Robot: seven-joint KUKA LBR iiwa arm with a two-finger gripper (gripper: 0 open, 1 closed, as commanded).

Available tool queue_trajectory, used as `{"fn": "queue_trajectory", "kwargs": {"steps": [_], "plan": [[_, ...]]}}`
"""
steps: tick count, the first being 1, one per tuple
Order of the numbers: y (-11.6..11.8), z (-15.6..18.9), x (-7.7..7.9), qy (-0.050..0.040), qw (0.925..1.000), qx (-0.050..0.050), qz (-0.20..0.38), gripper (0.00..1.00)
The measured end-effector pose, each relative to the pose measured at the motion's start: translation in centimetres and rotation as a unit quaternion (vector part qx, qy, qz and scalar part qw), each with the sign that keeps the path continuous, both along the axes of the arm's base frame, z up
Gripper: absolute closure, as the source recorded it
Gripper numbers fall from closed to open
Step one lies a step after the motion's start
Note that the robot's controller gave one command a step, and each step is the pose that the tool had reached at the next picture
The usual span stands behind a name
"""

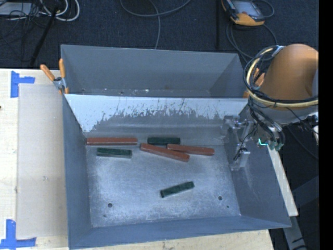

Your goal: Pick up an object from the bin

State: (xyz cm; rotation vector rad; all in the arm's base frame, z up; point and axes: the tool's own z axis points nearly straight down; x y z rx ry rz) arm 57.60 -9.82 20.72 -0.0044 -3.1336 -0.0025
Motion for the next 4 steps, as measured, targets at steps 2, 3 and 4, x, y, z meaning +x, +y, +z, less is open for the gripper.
{"fn": "queue_trajectory", "kwargs": {"steps": [2,3,4], "plan": [[1.6,-7.0,2.4,-0.0062,0.9992,-0.001,-0.040,0.00],[2.0,-9.9,2.9,-0.0017,0.9997,0.000,-0.025,0.00],[1.2,-9.7,3.3,-0.0042,0.9979,-0.001,-0.064,0.00]]}}
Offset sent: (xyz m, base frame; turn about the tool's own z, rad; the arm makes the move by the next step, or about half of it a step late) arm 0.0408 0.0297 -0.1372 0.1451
